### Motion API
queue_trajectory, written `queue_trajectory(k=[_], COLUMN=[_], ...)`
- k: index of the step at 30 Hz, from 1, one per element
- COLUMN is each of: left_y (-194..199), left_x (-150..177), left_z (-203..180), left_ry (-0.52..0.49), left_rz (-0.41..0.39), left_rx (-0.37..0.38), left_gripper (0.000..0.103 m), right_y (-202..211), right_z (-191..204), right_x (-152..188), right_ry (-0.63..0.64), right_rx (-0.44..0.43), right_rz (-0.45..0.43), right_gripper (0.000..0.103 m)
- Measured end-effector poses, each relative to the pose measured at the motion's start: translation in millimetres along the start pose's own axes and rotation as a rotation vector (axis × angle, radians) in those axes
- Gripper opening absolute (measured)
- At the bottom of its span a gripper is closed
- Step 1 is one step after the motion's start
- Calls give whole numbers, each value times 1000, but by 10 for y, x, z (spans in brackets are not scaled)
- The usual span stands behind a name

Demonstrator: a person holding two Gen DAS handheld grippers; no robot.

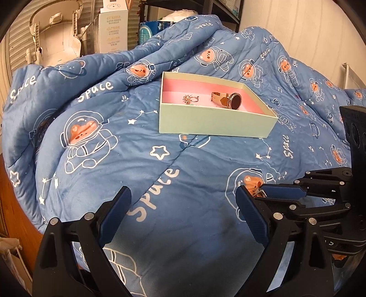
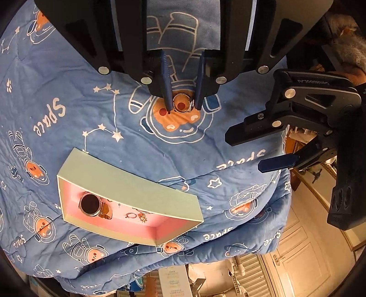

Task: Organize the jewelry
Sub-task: 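Lower the right gripper onto the rose-gold ring and close it, then carry the ring into the box and open the right gripper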

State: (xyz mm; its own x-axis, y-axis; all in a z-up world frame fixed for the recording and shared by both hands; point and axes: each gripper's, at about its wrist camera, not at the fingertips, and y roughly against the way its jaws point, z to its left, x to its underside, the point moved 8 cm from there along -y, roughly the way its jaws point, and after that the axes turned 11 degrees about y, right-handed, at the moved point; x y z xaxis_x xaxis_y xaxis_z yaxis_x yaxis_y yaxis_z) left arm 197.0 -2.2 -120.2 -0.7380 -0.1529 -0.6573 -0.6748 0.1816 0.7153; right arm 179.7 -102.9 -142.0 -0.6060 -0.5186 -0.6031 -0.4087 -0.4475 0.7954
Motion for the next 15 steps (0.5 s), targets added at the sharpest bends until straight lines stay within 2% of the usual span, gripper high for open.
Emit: queue_trajectory(k=[7,15], left_y=[28,-7], left_x=[-235,-515], left_z=[-79,-112], left_ry=[-31,-56], left_rz=[-27,-47], left_rx=[6,-1], left_gripper=[92,93], right_y=[170,281], right_z=[-109,-328], right_x=[-198,-546], right_ry=[-1,25], right_rx=[-4,30], right_rz=[-40,-83], right_gripper=[19,19])
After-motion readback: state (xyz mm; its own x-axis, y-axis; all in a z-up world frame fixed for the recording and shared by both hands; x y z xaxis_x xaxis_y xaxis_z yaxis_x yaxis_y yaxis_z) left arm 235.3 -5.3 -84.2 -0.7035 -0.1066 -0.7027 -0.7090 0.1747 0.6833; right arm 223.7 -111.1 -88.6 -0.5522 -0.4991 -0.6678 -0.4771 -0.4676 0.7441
